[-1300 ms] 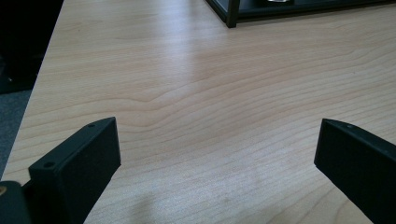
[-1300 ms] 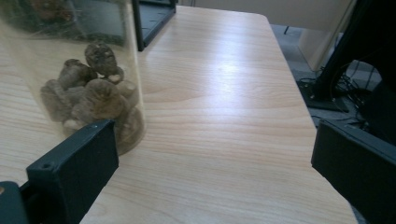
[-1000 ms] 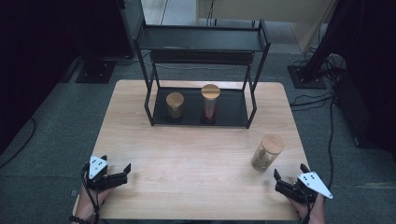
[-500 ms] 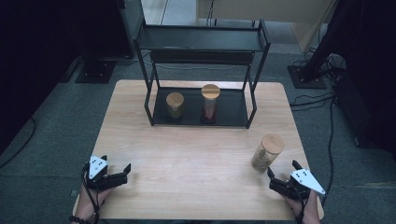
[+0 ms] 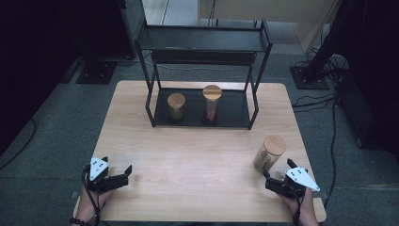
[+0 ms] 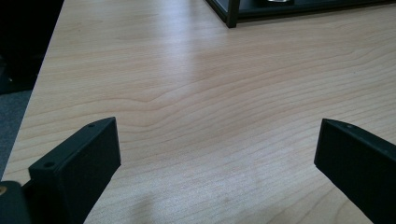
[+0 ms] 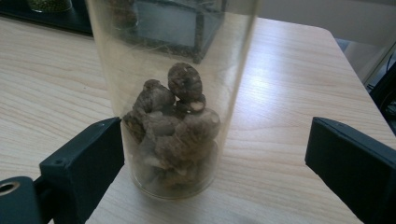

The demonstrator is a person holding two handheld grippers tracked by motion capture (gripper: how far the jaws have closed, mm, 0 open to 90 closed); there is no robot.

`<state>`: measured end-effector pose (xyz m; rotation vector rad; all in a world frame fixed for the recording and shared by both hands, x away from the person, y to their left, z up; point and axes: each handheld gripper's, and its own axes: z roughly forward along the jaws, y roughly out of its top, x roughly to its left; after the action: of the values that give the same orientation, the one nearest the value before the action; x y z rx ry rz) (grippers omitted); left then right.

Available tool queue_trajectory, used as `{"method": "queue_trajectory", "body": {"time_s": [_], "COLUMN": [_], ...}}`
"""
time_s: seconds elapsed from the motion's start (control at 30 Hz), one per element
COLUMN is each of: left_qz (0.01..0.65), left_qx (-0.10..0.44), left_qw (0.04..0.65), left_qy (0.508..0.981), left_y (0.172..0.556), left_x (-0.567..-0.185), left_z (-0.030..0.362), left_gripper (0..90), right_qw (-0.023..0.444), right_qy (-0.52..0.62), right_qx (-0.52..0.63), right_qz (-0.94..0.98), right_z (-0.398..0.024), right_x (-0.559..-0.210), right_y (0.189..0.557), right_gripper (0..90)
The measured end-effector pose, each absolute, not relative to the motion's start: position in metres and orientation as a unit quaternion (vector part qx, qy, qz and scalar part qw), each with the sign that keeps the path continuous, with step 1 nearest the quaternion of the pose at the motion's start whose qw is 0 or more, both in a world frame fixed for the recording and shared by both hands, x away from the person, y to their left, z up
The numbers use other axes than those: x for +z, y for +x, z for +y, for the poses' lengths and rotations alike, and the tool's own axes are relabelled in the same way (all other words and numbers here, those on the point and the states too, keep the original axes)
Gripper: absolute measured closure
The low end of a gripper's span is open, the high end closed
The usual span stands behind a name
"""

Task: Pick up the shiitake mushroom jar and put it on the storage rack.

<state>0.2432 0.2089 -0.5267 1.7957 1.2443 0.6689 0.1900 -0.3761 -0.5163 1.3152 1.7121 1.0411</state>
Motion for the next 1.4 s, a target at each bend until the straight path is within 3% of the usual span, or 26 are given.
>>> {"method": "queue_trajectory", "body": {"time_s": [0.6, 1.07, 1.4], "left_qz": [0.495, 0.496, 0.496], "left_qx": [0.266, 0.266, 0.265], "left_qw": [0.417, 0.417, 0.418], "left_qy": [0.714, 0.714, 0.713], "left_y": [0.243, 0.243, 0.243], "left_x": [-0.527, -0.527, -0.527], "left_z": [0.209, 0.209, 0.209], "left_gripper": [0.4, 0.4, 0.4], "right_qw": [0.355, 0.345, 0.342], "right_qy": [0.508, 0.51, 0.511], "right_qx": [0.41, 0.418, 0.421], "right_qz": [0.67, 0.668, 0.667], "right_z": [-0.36, -0.354, -0.351], "right_x": [-0.517, -0.516, -0.516], "right_y": [0.211, 0.224, 0.23], "right_gripper": [11.2, 23.6, 24.3]}}
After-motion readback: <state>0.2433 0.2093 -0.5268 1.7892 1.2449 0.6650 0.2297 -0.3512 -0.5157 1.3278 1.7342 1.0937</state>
